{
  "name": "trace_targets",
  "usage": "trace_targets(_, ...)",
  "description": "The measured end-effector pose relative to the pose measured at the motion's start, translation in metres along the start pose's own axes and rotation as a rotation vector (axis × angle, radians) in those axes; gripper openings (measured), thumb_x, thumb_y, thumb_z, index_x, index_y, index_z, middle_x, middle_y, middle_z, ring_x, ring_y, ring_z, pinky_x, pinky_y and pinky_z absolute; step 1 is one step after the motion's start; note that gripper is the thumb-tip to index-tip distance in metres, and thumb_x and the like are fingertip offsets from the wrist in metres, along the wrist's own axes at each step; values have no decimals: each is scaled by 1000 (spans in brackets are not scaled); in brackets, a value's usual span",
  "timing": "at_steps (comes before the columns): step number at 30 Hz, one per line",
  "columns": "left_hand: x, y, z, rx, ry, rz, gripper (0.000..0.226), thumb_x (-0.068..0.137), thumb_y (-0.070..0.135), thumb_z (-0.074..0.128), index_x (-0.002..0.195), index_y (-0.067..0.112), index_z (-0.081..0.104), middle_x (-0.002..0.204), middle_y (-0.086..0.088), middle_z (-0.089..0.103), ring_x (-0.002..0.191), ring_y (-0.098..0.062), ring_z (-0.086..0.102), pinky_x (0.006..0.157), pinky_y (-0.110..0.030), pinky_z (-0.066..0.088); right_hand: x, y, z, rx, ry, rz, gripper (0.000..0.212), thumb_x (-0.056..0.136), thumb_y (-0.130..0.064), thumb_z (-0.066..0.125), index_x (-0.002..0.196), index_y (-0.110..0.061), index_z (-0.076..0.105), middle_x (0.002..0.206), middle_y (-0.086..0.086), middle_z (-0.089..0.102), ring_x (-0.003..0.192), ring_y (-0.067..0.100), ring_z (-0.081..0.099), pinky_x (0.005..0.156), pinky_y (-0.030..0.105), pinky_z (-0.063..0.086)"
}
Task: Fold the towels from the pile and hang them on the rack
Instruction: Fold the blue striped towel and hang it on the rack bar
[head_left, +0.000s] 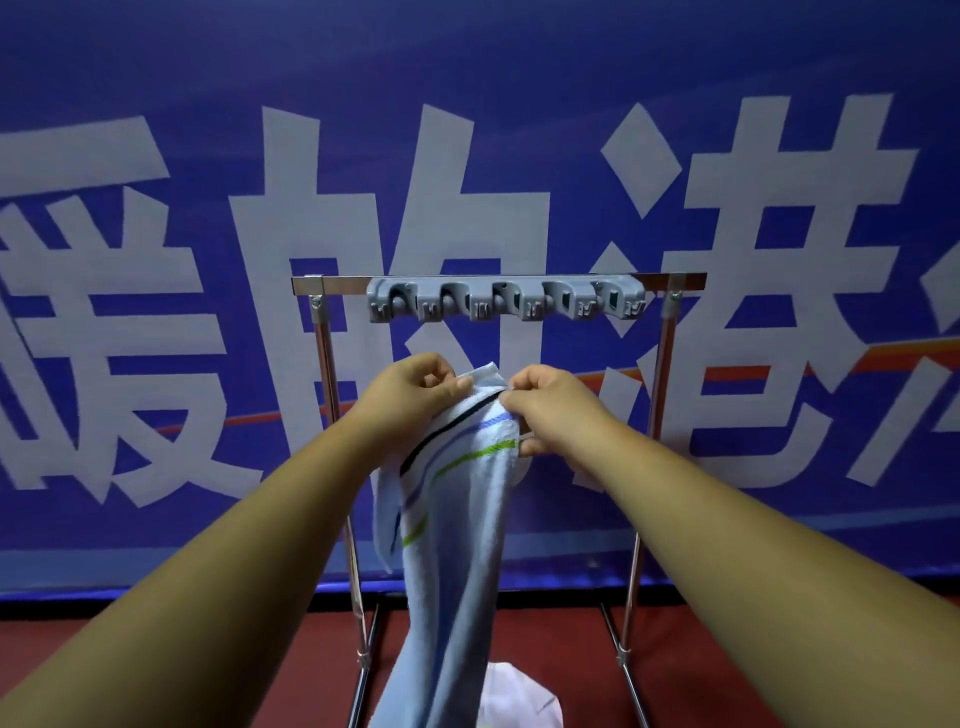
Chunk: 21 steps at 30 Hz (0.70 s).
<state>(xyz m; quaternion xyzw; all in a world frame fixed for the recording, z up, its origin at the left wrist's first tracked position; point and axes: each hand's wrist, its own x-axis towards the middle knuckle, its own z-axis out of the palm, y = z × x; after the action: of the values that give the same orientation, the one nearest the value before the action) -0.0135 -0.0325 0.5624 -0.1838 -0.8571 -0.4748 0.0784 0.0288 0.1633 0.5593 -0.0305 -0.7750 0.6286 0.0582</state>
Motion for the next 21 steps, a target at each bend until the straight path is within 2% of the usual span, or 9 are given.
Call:
trace_targets(3, 3, 2, 0, -50, 10, 34, 27, 98, 46, 73, 96, 20, 69, 86, -6, 77, 68, -13, 64, 61, -26, 54, -4, -1, 1, -66, -80, -80, 15, 105, -21, 67, 112, -8, 70, 104, 13, 78, 90, 24, 79, 64, 35, 66)
trace_targets(6, 5, 7, -4, -31, 3, 47, 25, 96, 44, 76, 93, 20, 72, 82, -4, 76, 69, -10, 64, 58, -19, 53, -3, -5, 1, -99, -25, -151, 17, 104, -30, 69, 109, -15, 74, 91, 5, 77, 69, 13, 73, 55, 29, 60)
trace_targets(9, 6, 15, -13, -47, -57, 22, 28, 94, 47, 77, 97, 19, 76, 88, -5, 78, 75, -13, 69, 70, -29, 58, 3, -9, -2, -96, 61, -194, 15, 104, -35, 67, 101, -24, 77, 92, 4, 77, 76, 21, 77, 59, 40, 66)
trace_targets(12, 5, 19, -24, -86, -164, -4, 29, 91, 47, 81, 103, 21, 75, 93, -2, 80, 82, -17, 76, 70, -30, 61, 10, -16, -5, -79, 133, -248, 18, 103, -38, 65, 93, -26, 74, 91, 4, 77, 85, 28, 76, 74, 52, 68)
trace_targets(14, 5, 14, -30, -21, -207, -13, 31, 88, 48, 83, 106, 24, 76, 96, 0, 80, 86, -18, 78, 74, -33, 64, 14, -23, -10, -58, 191, -289, 20, 102, -39, 63, 92, -23, 69, 89, 5, 74, 83, 29, 71, 78, 48, 62)
trace_targets(17, 3, -4, -39, 101, -223, -47, 24, 90, 45, 82, 103, 26, 77, 89, 4, 79, 84, -16, 76, 74, -32, 63, 20, -36, -21, 6, 266, -315, 24, 98, -41, 61, 89, -20, 63, 77, -1, 65, 75, 19, 60, 72, 39, 50)
trace_targets(21, 6, -29, -51, 365, -187, -88, 10, 99, 34, 74, 106, 27, 76, 96, 0, 76, 95, -21, 72, 85, -41, 63, 24, -53, -39, 76, 276, -254, 21, 94, -41, 60, 89, -21, 62, 78, -2, 65, 75, 21, 60, 70, 40, 49)
